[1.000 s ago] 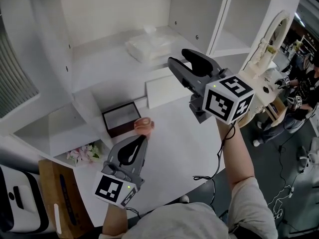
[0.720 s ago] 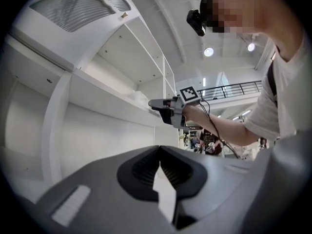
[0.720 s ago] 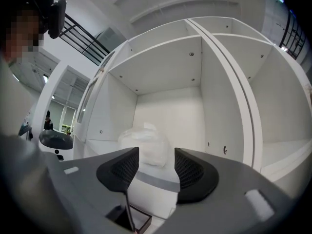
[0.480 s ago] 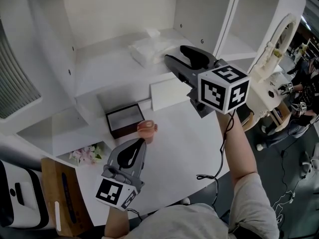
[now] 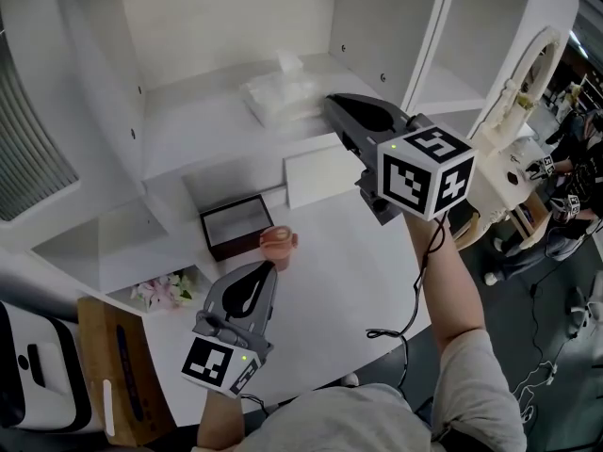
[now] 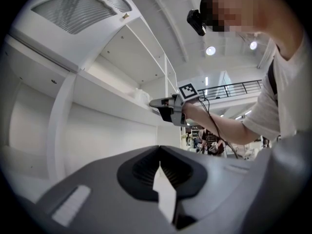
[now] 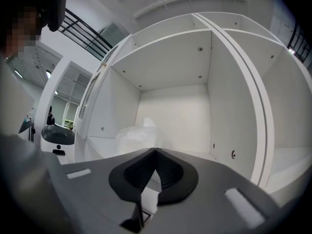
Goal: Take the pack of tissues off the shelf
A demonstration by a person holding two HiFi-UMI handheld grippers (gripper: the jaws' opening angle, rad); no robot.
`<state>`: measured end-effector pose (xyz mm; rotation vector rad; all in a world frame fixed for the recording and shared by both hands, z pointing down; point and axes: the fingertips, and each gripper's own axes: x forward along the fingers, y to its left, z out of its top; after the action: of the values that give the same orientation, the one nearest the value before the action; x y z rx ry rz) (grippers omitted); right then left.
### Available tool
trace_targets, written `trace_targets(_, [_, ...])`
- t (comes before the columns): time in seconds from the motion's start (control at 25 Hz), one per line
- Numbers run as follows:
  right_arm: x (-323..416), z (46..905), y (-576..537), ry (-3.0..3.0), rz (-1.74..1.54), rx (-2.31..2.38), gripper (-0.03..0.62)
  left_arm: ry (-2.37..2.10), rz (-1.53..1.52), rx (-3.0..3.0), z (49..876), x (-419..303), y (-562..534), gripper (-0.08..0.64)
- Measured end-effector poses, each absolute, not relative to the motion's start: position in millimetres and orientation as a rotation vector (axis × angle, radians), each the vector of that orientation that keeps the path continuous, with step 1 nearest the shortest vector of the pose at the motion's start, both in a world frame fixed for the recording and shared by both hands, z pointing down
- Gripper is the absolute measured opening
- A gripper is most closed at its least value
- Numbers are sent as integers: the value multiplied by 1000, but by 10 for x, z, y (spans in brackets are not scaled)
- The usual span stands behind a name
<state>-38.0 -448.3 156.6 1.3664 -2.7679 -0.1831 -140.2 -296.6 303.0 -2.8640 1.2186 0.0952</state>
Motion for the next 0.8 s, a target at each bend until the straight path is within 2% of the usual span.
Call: trace_targets(0.8, [17,1618,-3888,-2842,-176,1510,-2,1156,113,-2874,3017,-1202,-2769,1])
